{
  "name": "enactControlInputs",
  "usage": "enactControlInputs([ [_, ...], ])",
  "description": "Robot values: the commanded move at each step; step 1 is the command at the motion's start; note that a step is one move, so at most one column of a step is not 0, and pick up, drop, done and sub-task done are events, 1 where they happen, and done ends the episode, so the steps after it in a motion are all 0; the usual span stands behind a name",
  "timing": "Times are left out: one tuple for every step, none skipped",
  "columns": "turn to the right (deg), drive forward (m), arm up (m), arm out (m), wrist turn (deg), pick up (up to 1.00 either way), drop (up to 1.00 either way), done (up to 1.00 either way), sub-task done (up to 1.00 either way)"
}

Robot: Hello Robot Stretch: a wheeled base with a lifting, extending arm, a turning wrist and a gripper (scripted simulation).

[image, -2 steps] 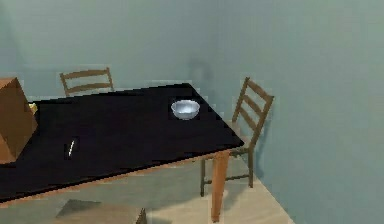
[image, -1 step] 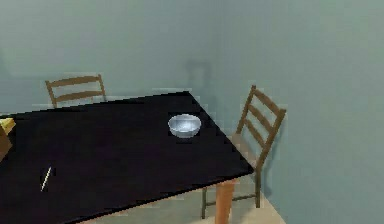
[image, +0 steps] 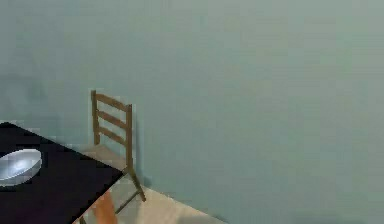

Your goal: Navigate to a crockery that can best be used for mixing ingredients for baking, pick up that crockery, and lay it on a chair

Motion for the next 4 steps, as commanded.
enactControlInputs([
  [45.0, 0.0, 0.0, 0.0, 0.0, 0.0, 0.0, 0.0, 0.0],
  [33.0, 0.0, 0.0, 0.0, 0.0, 0.0, 0.0, 0.0, 0.0],
  [0.0, 0.15, 0.0, 0.0, 0.0, 0.0, 0.0, 0.0, 0.0],
  [-45.0, 0.0, 0.0, 0.0, 0.0, 0.0, 0.0, 0.0, 0.0],
])
